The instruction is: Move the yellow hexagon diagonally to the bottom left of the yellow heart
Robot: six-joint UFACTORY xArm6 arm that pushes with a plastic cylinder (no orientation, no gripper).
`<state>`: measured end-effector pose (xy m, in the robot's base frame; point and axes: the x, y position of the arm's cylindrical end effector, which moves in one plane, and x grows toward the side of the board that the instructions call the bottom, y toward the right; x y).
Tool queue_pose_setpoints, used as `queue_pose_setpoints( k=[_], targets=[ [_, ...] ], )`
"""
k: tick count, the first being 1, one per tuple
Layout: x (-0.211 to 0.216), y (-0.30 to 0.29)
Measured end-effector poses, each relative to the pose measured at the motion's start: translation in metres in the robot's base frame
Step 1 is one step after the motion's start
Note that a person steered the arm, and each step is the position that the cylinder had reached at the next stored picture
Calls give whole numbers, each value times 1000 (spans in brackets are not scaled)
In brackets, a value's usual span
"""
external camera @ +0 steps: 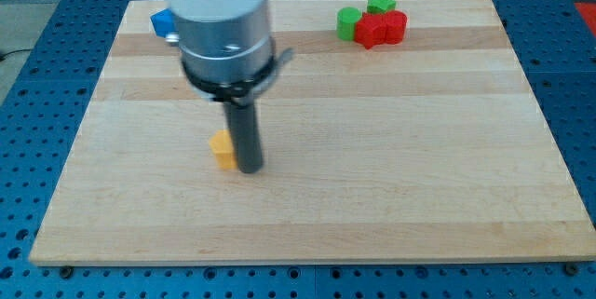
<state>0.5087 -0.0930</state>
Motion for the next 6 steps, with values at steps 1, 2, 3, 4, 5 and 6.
queue_pose_setpoints(
  k=[1,2,3,4,5,6],
  targets=[
    [-21,-50],
    [-64,-76],
    [-112,-108],
    [-120,-124],
    [-103,-144],
    [-132,-178]
  ],
)
